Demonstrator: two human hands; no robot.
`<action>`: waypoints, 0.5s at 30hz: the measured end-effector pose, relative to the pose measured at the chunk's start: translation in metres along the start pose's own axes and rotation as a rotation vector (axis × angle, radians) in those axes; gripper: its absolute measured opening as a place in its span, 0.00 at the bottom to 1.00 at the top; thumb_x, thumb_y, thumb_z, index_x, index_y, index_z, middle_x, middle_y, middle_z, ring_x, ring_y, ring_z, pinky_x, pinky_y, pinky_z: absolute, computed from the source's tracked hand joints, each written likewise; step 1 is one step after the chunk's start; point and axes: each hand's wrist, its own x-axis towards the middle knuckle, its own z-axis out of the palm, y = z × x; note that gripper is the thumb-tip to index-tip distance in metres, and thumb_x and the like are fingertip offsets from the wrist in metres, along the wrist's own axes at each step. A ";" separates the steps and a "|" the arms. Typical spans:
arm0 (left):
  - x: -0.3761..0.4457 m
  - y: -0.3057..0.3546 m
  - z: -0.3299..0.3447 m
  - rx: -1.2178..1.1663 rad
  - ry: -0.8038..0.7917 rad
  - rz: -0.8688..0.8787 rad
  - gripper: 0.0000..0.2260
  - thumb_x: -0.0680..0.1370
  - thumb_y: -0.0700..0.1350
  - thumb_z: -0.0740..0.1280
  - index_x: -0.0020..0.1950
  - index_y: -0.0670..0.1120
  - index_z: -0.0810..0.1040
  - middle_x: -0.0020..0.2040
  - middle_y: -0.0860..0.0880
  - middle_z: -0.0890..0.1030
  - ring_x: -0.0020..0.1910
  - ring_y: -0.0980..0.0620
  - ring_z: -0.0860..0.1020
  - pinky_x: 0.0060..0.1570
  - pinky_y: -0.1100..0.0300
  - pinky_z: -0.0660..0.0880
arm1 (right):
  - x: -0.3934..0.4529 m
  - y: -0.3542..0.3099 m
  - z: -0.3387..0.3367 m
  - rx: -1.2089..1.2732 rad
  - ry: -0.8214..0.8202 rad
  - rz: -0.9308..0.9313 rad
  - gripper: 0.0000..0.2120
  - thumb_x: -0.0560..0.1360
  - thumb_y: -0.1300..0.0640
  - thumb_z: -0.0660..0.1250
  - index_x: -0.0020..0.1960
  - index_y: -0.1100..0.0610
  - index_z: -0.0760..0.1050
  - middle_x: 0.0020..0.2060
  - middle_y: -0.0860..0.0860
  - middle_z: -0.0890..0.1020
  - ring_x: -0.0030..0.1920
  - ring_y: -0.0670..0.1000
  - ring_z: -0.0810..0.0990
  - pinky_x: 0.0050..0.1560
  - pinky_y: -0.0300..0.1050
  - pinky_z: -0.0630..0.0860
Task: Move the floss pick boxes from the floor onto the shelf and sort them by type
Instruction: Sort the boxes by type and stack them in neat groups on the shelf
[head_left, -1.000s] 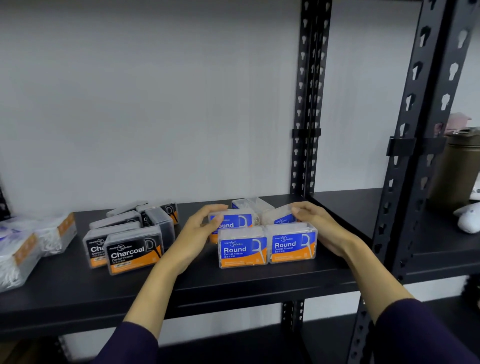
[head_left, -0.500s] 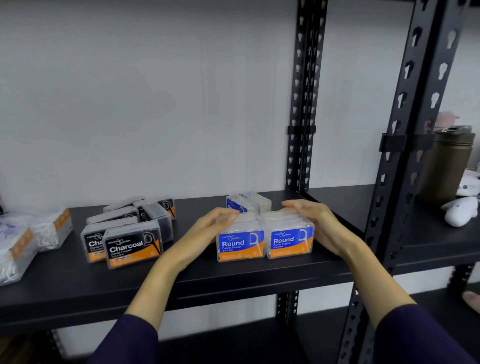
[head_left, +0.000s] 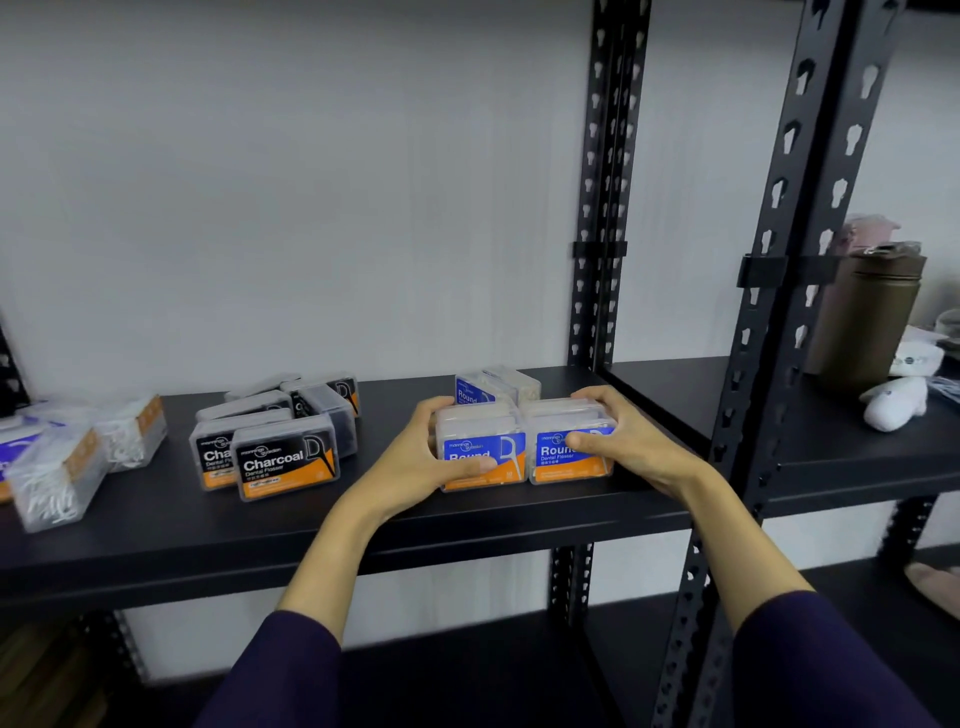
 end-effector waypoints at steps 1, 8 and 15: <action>-0.001 0.000 0.000 0.003 0.007 -0.003 0.32 0.70 0.48 0.75 0.68 0.54 0.61 0.54 0.62 0.71 0.53 0.62 0.75 0.42 0.72 0.76 | 0.000 0.000 0.000 -0.008 0.004 -0.002 0.34 0.61 0.51 0.74 0.64 0.55 0.66 0.54 0.51 0.78 0.50 0.47 0.82 0.49 0.40 0.79; -0.003 0.001 -0.001 0.015 -0.027 -0.010 0.30 0.71 0.46 0.74 0.64 0.57 0.59 0.54 0.64 0.71 0.51 0.63 0.75 0.41 0.72 0.76 | 0.000 0.001 -0.001 -0.001 -0.002 -0.019 0.33 0.62 0.52 0.74 0.63 0.56 0.66 0.54 0.51 0.78 0.50 0.46 0.81 0.47 0.38 0.79; -0.001 0.000 0.003 0.036 -0.086 -0.022 0.33 0.72 0.47 0.73 0.65 0.57 0.53 0.56 0.63 0.70 0.55 0.62 0.75 0.46 0.69 0.77 | -0.003 -0.003 -0.001 -0.012 -0.035 0.010 0.29 0.67 0.57 0.73 0.64 0.56 0.64 0.55 0.53 0.77 0.52 0.49 0.81 0.52 0.44 0.80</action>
